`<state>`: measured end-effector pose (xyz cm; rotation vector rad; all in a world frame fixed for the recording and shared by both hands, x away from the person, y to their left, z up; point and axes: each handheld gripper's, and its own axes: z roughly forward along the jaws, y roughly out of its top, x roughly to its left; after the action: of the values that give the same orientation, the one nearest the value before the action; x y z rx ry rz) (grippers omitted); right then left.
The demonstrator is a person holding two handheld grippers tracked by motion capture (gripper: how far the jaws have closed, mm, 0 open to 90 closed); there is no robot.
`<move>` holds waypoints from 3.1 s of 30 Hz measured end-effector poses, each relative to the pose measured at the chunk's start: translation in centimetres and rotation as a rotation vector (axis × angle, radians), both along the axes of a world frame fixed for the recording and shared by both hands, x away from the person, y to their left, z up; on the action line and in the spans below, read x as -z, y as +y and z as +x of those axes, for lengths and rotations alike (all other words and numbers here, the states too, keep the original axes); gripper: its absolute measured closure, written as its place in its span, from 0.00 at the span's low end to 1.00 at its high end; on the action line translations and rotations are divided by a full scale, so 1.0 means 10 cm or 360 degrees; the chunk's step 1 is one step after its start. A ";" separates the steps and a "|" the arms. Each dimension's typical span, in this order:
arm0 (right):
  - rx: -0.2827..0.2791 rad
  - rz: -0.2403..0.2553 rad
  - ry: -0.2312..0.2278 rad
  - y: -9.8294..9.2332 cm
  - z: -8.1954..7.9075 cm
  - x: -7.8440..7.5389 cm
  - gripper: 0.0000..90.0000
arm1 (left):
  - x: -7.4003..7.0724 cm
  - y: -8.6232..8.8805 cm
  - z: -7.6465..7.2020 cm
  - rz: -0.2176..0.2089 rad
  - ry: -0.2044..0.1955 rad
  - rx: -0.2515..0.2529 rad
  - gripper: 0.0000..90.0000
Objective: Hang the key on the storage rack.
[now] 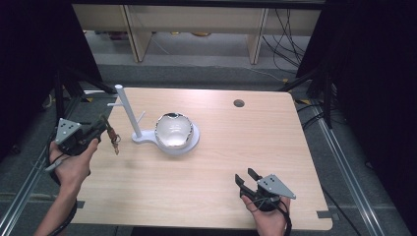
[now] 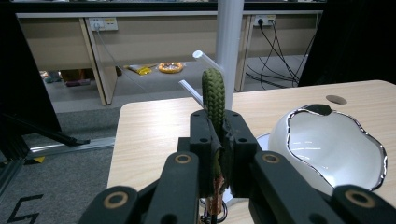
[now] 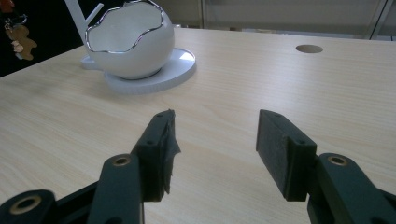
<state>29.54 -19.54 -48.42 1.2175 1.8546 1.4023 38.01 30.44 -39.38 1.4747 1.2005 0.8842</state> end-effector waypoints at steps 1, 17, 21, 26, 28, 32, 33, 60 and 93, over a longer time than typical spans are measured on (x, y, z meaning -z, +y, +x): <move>-0.0007 0.0005 0.0003 0.00 0.00 0.00 0.53 | 0.00 0.00 0.01 0.0006 0.0003 -0.0001 0.93; -0.0003 0.0003 0.0008 0.01 -0.01 -0.01 0.53 | -0.04 -0.04 0.16 0.0040 0.0031 -0.0028 0.93; 0.0012 -0.0003 0.0007 0.00 -0.01 -0.02 0.53 | -0.05 -0.05 0.18 0.0052 0.0029 -0.0034 0.93; -0.0015 0.0009 -0.0006 0.01 0.00 0.00 0.53 | -0.07 -0.05 0.21 0.0066 0.0026 -0.0043 0.93; -0.0017 0.0008 -0.0002 0.01 0.00 0.00 0.53 | -0.07 -0.06 0.23 0.0067 0.0028 -0.0049 0.93; -0.0021 0.0025 -0.0011 0.02 0.00 0.00 0.54 | -0.07 -0.06 0.26 0.0076 0.0029 -0.0058 0.93; -0.0021 0.0021 0.0003 0.01 -0.01 -0.01 0.53 | -0.07 -0.06 0.27 0.0079 0.0033 -0.0062 0.93; -0.0014 -0.0005 -0.0025 0.01 -0.01 -0.01 0.53 | -0.10 -0.13 0.45 0.0155 0.0038 -0.0112 0.92; -0.0033 0.0023 0.0000 0.01 -0.01 -0.01 0.53 | -0.04 -0.26 0.49 0.0221 0.0045 -0.0098 0.92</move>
<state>29.46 -19.48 -48.35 1.2085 1.8651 1.4291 42.89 27.80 -38.98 1.5720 1.2318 1.0086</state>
